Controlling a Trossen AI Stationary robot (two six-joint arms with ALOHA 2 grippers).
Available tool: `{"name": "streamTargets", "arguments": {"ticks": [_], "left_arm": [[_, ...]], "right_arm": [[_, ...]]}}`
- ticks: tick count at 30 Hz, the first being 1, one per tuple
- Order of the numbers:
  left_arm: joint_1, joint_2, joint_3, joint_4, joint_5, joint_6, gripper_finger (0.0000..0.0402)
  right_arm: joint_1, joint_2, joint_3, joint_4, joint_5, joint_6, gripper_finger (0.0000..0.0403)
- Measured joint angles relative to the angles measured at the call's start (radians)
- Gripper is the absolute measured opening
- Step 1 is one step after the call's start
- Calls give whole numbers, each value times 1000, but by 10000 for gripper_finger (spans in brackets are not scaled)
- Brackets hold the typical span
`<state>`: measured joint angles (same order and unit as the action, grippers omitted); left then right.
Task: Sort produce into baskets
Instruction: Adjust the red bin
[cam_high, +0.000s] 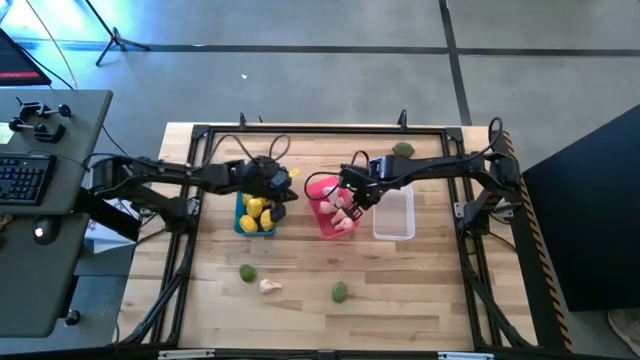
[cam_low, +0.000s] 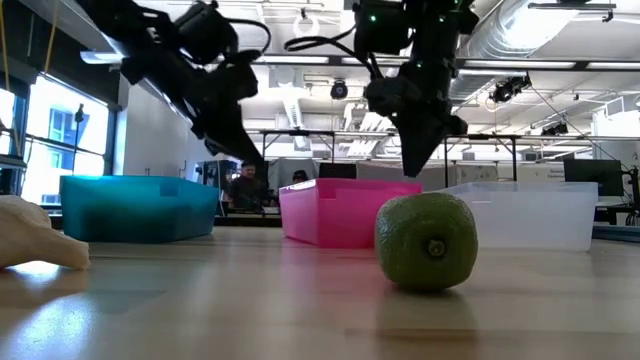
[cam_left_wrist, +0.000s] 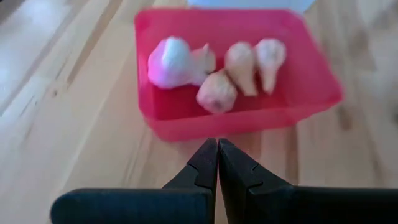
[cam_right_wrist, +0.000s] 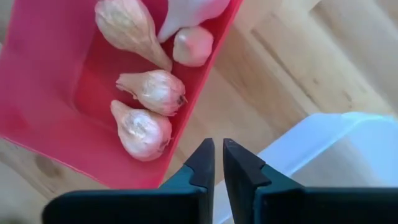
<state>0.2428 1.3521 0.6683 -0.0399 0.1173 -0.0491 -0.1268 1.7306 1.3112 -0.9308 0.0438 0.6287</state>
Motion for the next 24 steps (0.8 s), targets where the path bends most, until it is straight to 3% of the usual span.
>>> {"name": "streamTargets", "arguments": {"ticks": [4, 14, 24], "left_arm": [[2, 68, 27, -1, -39, -14, 0], [13, 196, 72, 43, -46, -18, 0], [102, 197, 78, 58, -85, -12, 0]], "right_arm": [[4, 0, -46, 39, -29, 35, 3], [28, 0, -112, 160, -121, 85, 2], [43, 0, -112, 211, -177, 95, 0]]}}
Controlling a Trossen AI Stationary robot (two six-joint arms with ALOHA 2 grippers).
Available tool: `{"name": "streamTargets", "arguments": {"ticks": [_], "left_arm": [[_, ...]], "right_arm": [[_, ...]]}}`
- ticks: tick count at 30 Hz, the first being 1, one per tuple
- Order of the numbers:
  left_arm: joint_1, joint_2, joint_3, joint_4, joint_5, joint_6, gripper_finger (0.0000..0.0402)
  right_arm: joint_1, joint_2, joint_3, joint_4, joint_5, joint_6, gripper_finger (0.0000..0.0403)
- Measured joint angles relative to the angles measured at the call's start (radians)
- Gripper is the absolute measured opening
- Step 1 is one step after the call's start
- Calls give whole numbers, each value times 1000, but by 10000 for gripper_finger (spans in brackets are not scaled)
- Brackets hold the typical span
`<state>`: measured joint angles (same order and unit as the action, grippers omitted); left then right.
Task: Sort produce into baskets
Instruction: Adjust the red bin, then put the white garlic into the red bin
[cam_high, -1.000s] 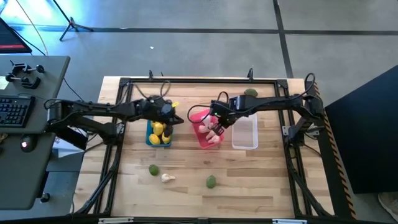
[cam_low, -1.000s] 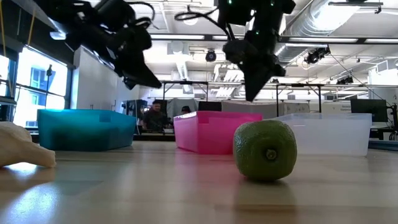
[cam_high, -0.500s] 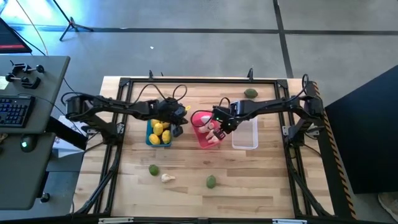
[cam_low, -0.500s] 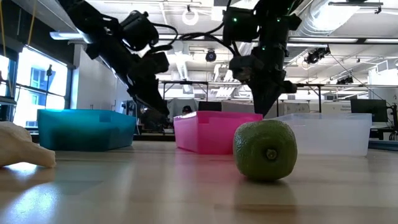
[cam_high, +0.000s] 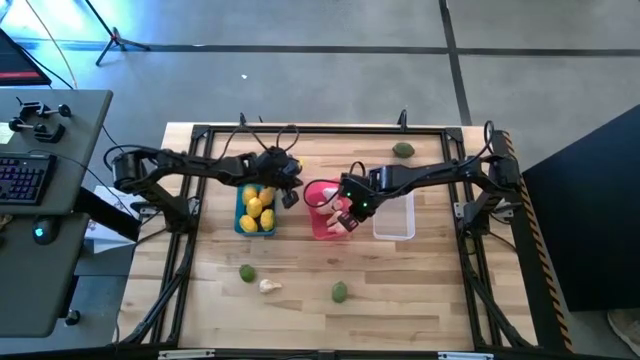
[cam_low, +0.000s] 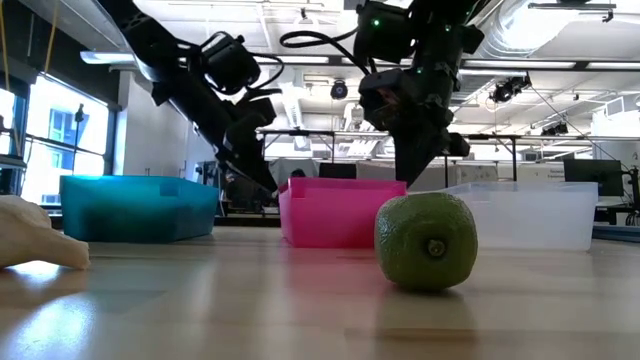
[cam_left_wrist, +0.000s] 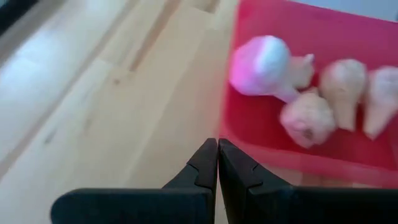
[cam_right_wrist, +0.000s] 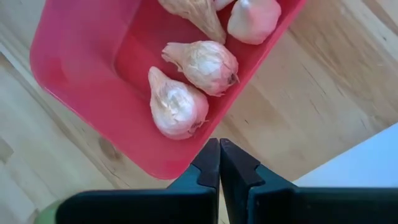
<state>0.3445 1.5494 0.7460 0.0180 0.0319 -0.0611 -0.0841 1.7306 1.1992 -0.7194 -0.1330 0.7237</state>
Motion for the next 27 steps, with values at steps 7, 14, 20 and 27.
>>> {"name": "streamTargets", "arguments": {"ticks": [7, 14, 20, 27], "left_arm": [[73, -10, 0, -5, 22, 14, 0], [139, -97, 0, 3, 45, 37, 0], [172, -217, 0, 6, 82, 68, 0], [146, -323, 0, 4, 114, 58, 0]], "right_arm": [[0, 0, 0, 17, -5, -32, 0], [0, 0, 0, 119, -70, -87, 0], [-1, -46, 0, 126, -113, -180, 0], [-22, -205, -3, 145, 7, -444, 0]]}}
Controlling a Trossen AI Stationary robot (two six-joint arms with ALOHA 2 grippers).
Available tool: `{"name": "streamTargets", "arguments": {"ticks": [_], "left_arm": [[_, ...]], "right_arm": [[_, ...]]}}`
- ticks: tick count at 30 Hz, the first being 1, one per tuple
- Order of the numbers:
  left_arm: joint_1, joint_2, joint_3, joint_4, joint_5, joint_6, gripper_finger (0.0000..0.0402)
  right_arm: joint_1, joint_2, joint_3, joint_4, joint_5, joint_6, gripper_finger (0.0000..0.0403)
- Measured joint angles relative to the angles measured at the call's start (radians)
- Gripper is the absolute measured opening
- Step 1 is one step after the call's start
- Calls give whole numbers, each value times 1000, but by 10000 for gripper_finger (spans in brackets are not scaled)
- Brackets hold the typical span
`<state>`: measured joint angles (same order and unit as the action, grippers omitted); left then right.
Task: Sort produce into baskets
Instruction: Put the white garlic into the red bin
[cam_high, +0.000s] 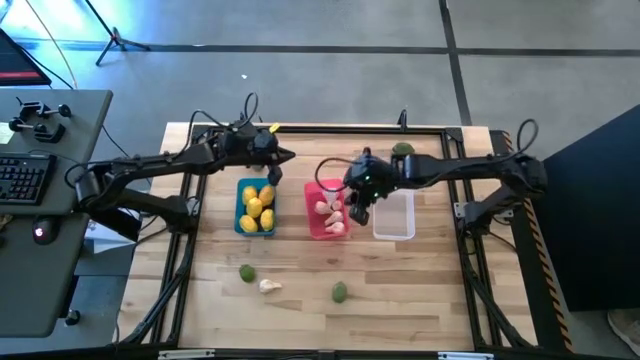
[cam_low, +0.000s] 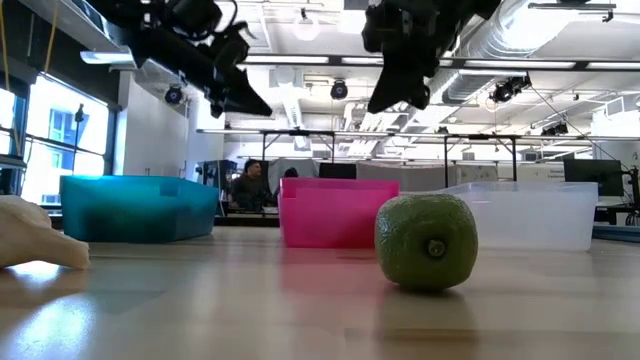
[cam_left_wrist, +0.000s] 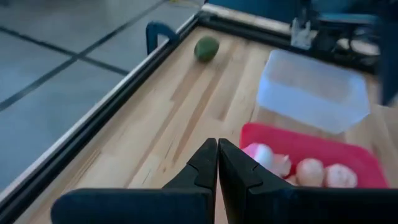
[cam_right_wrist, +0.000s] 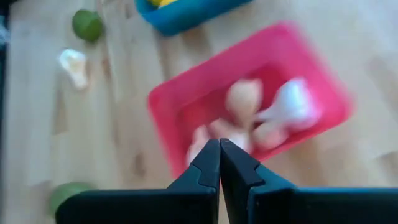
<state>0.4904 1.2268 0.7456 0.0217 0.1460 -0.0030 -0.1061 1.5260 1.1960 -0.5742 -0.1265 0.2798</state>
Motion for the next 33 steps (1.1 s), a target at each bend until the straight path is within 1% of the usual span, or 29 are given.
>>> {"name": "streamTargets", "arguments": {"ticks": [2, 4, 6, 8, 11, 13, 15, 17, 19, 23, 25, 29, 33], "left_arm": [[-23, -17, 0, 3, -3, 4, 0], [-53, -29, 0, -8, -23, -8, 0], [-91, -38, 0, -18, -62, -28, 0], [-136, -44, 0, -45, -110, -39, 0], [-213, -44, 0, -88, -188, -71, 0], [-260, -44, 0, -99, -230, -116, 0], [-304, -44, 0, -104, -259, -177, 0], [-345, -44, 2, -108, -274, -240, 0], [-387, -44, 29, -146, -292, -277, 0], [-468, -40, 122, -308, -373, -296, 0], [-493, -37, 170, -402, -405, -316, 0], [-527, -29, 232, -506, -419, -335, 0], [-566, -20, 277, -539, -404, -362, 0]], "right_arm": [[-12, -18, 0, 10, 38, -76, 0], [-24, -25, -1, 24, 53, -142, 0], [-41, -25, -11, 61, 49, -202, 0], [-58, -26, -61, 164, 18, -233, 0], [-77, -24, -163, 322, -59, -237, 0], [-79, -29, -224, 413, -72, -236, 0], [-73, -52, -275, 465, -77, -226, 0], [-69, -94, -317, 518, -80, -212, 0], [-69, -150, -363, 551, -82, -211, 0], [-84, -266, -464, 634, -82, -210, 0], [-93, -316, -505, 661, -80, -208, 0], [-96, -380, -539, 641, -77, -209, 0], [-68, -394, -539, 608, -76, -209, 0]]}}
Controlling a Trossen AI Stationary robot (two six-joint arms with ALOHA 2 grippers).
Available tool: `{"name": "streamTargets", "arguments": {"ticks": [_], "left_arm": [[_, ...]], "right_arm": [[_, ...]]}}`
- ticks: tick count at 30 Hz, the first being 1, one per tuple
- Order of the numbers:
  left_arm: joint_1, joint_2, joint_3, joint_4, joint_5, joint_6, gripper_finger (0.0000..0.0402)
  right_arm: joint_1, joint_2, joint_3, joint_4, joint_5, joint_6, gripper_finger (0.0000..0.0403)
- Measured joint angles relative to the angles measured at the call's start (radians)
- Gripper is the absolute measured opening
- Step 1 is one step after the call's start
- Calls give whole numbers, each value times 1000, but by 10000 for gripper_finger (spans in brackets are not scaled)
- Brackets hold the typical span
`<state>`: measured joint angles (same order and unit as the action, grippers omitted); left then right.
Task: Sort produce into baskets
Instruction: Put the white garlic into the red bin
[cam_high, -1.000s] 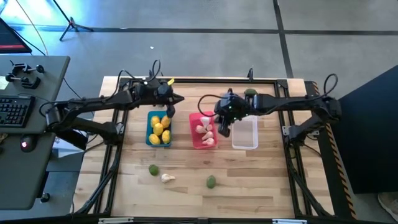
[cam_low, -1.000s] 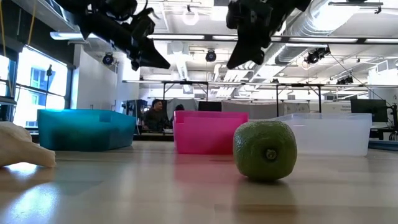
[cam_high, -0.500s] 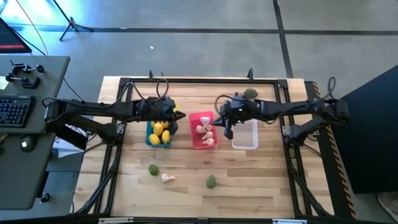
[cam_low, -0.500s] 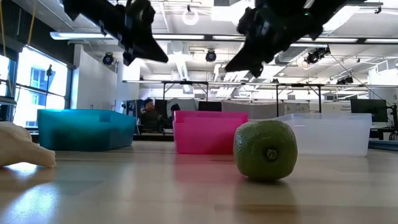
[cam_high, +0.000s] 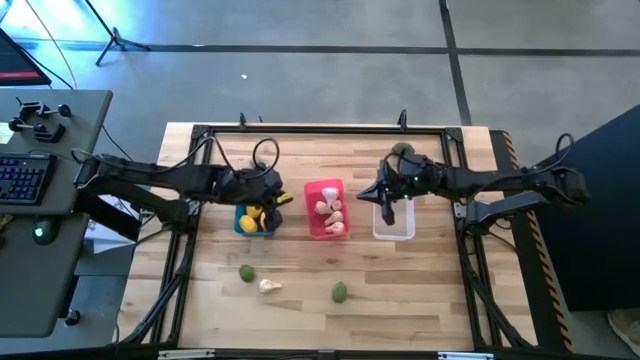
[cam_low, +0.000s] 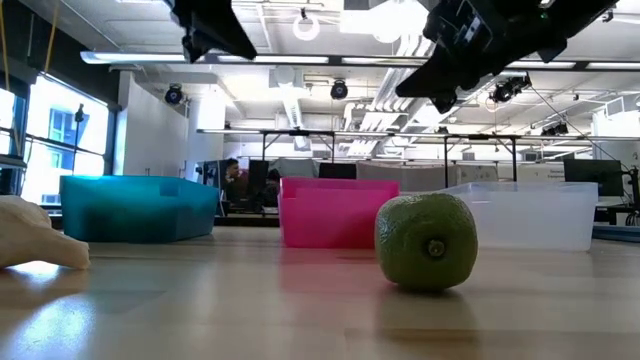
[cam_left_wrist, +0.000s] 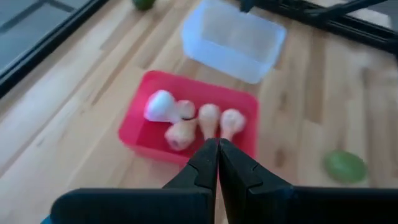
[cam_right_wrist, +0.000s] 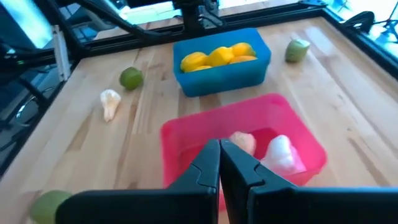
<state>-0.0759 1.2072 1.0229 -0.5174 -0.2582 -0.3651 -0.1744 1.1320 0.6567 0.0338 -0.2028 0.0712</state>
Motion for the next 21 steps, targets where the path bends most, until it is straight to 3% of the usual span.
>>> {"name": "streamTargets", "arguments": {"ticks": [2, 7, 11, 21], "left_arm": [[-30, 5, 22, 5, 2, -1, 0], [-131, 9, 51, 10, 4, -3, 0], [-216, 17, 50, -39, 14, -60, 0], [-461, 126, 49, -91, -7, -250, 0]], "right_arm": [[22, 0, 0, 0, 14, 14, 0], [103, 0, 1, -2, 199, 69, 0], [163, 0, 11, 15, 277, 135, 0], [223, 0, 12, 11, 315, 242, 0]]}}
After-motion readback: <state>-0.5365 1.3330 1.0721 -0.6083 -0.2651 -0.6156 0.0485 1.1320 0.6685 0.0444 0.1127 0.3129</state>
